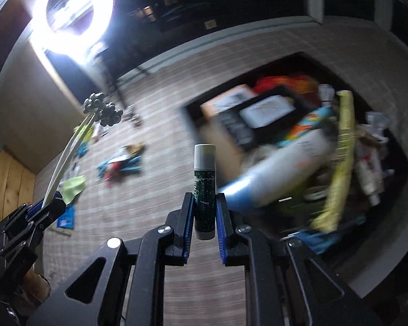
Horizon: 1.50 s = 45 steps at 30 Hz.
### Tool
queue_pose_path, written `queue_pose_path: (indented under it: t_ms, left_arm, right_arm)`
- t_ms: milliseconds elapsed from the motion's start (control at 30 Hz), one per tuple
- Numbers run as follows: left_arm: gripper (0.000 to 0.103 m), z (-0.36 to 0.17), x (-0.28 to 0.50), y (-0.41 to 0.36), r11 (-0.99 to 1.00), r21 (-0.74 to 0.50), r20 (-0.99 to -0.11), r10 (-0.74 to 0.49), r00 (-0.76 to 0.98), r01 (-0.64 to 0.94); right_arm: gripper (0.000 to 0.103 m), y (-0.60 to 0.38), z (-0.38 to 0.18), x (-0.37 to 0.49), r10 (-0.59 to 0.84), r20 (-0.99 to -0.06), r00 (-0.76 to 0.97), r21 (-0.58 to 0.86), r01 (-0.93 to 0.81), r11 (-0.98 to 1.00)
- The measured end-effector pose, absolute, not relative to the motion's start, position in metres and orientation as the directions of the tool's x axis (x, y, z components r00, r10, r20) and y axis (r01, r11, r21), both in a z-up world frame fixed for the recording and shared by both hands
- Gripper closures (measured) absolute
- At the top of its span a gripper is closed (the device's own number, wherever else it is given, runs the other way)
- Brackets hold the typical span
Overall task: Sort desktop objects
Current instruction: 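Carry the cable and lip balm with both tools over the black box, then open both tools to drop the cable and lip balm into the box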
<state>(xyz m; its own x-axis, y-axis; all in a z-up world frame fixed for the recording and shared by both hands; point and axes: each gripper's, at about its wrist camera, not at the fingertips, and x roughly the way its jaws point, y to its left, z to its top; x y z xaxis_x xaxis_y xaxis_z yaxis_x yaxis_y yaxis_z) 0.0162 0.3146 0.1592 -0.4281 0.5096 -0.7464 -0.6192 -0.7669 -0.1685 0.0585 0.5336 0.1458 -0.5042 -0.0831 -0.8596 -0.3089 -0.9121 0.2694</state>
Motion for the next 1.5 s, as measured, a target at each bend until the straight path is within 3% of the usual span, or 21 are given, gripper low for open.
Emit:
queue_pose_path:
  t_ms: [433, 767, 833, 867, 933, 1500]
  left_arm:
    - [0.087, 0.146, 0.003, 0.468, -0.704, -0.17, -0.763, 0.537, -0.361, -0.689]
    - [0.086, 0.138, -0.013, 0.522, -0.67, -0.159, -0.78, 0.536, -0.324, -0.725]
    - [0.081, 0.138, -0.016, 0.527, -0.671, -0.161, -0.787, 0.531, -0.316, -0.724]
    - [0.07, 0.138, -0.019, 0.528, -0.679, -0.162, -0.792, 0.523, -0.316, -0.716]
    - [0.065, 0.141, -0.021, 0.527, -0.687, -0.173, -0.786, 0.529, -0.321, -0.706]
    - [0.065, 0.141, -0.04, 0.396, -0.827, -0.131, -0.798, 0.415, -0.437, -0.547]
  right_arm:
    - [0.088, 0.658, 0.127, 0.065, -0.03, -0.883, -0.469, 0.258, -0.43, -0.865]
    - [0.087, 0.691, 0.117, 0.062, -0.007, -0.894, -0.448, 0.247, -0.478, -0.843]
    - [0.082, 0.693, 0.116, 0.058, -0.007, -0.899, -0.438, 0.241, -0.482, -0.842]
    - [0.077, 0.694, 0.115, 0.057, -0.007, -0.902, -0.431, 0.24, -0.488, -0.839]
    - [0.064, 0.694, 0.117, 0.056, 0.0, -0.901, -0.434, 0.239, -0.496, -0.835]
    - [0.063, 0.6, 0.128, 0.004, -0.133, -0.866, -0.482, 0.304, -0.296, -0.905]
